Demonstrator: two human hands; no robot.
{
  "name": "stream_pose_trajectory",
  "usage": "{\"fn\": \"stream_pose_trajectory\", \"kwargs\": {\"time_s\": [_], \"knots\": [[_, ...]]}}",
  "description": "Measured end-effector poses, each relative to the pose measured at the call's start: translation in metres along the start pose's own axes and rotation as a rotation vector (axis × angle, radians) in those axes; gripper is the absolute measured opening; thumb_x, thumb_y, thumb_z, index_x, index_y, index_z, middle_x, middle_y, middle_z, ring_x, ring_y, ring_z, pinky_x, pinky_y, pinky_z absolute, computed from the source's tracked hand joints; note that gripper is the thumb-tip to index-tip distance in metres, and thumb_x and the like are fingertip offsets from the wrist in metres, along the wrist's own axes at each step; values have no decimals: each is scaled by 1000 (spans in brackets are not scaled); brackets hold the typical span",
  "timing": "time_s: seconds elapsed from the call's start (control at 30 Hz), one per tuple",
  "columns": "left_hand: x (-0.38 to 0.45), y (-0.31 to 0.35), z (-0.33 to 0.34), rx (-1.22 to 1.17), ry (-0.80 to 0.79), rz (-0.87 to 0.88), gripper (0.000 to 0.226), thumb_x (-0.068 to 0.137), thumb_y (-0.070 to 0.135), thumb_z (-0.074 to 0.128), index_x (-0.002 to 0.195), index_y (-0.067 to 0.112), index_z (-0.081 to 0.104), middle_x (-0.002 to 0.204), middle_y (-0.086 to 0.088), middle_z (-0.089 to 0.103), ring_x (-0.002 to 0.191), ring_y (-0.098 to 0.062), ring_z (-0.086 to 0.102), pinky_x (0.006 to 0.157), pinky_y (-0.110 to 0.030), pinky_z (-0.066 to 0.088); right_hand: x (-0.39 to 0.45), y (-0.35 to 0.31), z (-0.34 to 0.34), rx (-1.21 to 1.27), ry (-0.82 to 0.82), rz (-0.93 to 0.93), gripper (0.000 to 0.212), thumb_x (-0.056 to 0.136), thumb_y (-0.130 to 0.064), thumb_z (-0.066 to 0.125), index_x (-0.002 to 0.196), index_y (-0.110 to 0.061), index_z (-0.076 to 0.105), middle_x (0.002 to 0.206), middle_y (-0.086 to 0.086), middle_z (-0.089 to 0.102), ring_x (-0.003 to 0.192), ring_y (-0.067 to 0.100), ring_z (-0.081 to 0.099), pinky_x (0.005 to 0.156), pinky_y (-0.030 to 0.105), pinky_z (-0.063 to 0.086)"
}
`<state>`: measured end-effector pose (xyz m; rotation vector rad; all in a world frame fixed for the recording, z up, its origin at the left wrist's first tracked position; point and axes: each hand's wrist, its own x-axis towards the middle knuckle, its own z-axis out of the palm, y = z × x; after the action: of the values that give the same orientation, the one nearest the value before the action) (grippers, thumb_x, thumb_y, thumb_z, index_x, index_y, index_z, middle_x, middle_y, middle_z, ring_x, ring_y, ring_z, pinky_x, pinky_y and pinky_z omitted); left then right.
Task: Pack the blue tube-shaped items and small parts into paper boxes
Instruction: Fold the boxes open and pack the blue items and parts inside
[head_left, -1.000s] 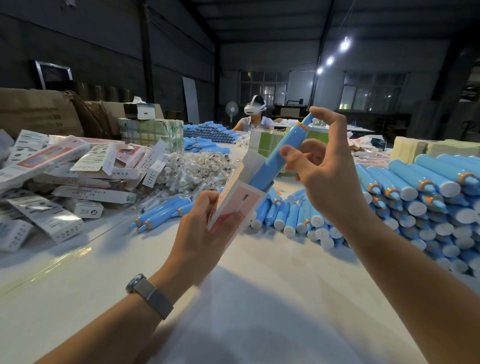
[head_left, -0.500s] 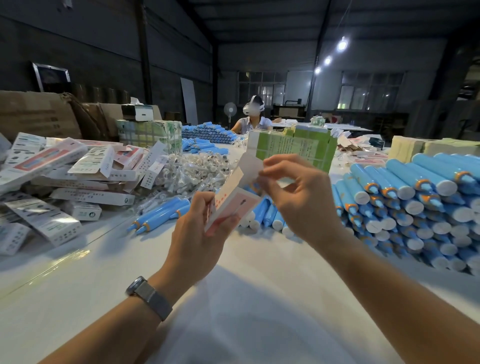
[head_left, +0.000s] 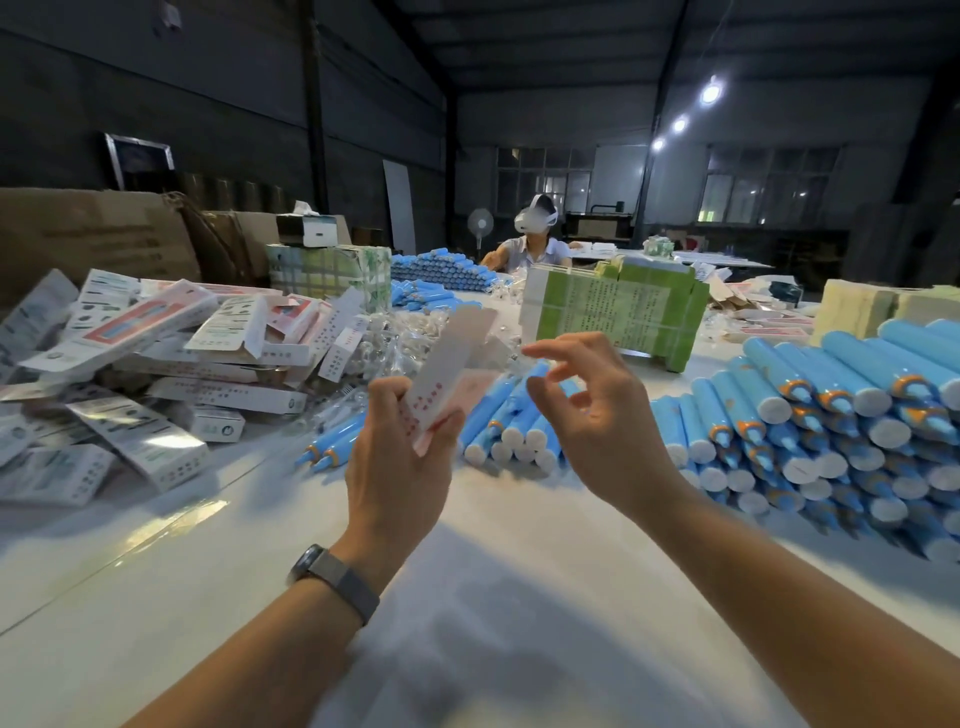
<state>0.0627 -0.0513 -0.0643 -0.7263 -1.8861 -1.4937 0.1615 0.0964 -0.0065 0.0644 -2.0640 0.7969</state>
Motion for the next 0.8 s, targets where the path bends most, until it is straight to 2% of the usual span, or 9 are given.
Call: {"fn": "stream_pose_trajectory", "kwargs": {"time_s": [0.07, 0.13, 0.3, 0.4, 0.5, 0.57, 0.63, 0.7, 0.8], "knots": [[7, -10, -3, -3, 98, -60, 45, 88, 23, 74, 98, 30, 30, 92, 1, 55, 81, -36, 56, 65, -47, 48, 15, 9, 18, 31, 51, 66, 17, 88, -24, 61, 104, -30, 64, 99, -12, 59, 84, -3, 58, 69, 16, 44], [12, -18, -7, -18, 158, -110, 44, 90, 23, 72, 100, 30, 30, 98, -3, 57, 86, -36, 56, 70, -50, 48, 35, 26, 41, -51, -22, 131, 18, 89, -15, 62, 104, -23, 66, 98, -4, 64, 83, 2, 58, 75, 25, 46], [18, -26, -10, -62, 233, -147, 41, 92, 20, 69, 104, 22, 30, 105, -10, 57, 93, -36, 57, 75, -50, 50, 86, 63, 111, -510, -469, 182, 41, 93, -19, 53, 134, -21, 55, 134, 8, 56, 130, 28, 41, 104, 43, 41], [20, -31, -10, -89, 243, -198, 39, 93, 19, 68, 105, 20, 31, 109, -12, 58, 97, -35, 59, 75, -42, 49, 113, 75, 147, -687, -632, 171, 52, 92, -11, 46, 141, -26, 49, 141, 8, 52, 131, 30, 42, 103, 46, 45], [23, -36, -12, -107, 267, -244, 38, 93, 20, 68, 107, 20, 33, 112, -12, 60, 99, -32, 60, 79, -43, 52, 128, 83, 172, -864, -763, 136, 43, 91, -10, 47, 130, -24, 57, 131, 9, 58, 122, 32, 49, 94, 43, 50], [24, -39, -12, -119, 272, -234, 38, 93, 20, 68, 107, 21, 32, 111, -9, 59, 99, -30, 60, 80, -44, 54, 134, 88, 186, -950, -776, 88, 24, 90, -12, 52, 112, -16, 62, 122, 11, 63, 112, 32, 57, 87, 40, 51], [24, -41, -12, -120, 257, -210, 39, 94, 22, 67, 107, 24, 31, 113, -7, 59, 101, -26, 61, 77, -33, 56, 136, 90, 197, -993, -735, 69, 10, 90, -15, 57, 97, -20, 62, 118, 9, 65, 109, 30, 60, 79, 37, 46], [24, -43, -11, -120, 243, -190, 39, 94, 24, 67, 107, 27, 30, 115, -6, 58, 104, -23, 61, 76, -25, 56, 136, 92, 204, -973, -680, 35, 17, 91, -19, 58, 105, -20, 67, 120, 6, 64, 114, 30, 56, 77, 37, 43], [25, -43, -11, -120, 241, -177, 39, 94, 24, 67, 107, 27, 30, 114, -5, 58, 104, -24, 61, 81, -37, 59, 135, 93, 202, -823, -566, -8, 17, 95, -19, 56, 104, -20, 71, 116, 1, 58, 116, 27, 52, 79, 36, 47]]}}
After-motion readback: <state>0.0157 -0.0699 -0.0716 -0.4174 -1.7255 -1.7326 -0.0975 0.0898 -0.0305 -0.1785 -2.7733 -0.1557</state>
